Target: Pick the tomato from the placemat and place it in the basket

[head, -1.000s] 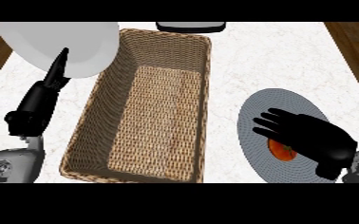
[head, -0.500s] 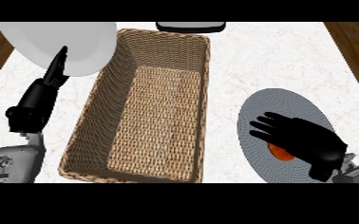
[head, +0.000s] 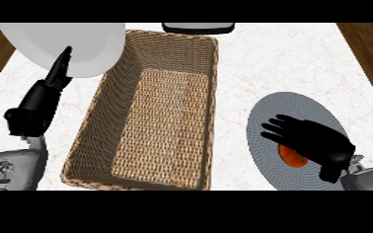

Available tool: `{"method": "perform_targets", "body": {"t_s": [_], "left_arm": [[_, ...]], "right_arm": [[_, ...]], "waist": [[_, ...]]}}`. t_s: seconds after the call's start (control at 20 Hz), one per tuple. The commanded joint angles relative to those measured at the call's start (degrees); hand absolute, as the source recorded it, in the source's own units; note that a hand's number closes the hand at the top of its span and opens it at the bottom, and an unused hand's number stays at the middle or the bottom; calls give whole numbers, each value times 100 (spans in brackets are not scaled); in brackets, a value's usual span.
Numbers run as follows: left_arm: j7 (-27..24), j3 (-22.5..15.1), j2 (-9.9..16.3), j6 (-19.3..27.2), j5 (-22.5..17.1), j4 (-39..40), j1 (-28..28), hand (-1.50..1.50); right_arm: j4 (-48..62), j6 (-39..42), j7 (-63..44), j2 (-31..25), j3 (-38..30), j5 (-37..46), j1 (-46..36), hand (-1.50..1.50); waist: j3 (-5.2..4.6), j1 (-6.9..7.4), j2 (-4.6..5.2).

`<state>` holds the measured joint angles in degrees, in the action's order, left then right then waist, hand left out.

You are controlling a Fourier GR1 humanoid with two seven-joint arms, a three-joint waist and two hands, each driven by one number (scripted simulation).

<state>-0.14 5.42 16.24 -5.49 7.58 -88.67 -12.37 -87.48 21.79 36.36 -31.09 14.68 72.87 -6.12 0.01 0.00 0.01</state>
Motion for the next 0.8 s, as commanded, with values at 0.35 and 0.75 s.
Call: {"method": "perform_targets", "body": {"t_s": [0.35,0.75], "left_arm": [[-13,95,-92,-206,98,185,-155,0],[270,157,-169,-142,155,-401,105,0]], "right_arm": [[682,60,249,429,-214,340,-204,150],[1524,-1058,613,778,-86,776,-495,150]], "waist": [[-1,-4,2],[1,29,1]]}}
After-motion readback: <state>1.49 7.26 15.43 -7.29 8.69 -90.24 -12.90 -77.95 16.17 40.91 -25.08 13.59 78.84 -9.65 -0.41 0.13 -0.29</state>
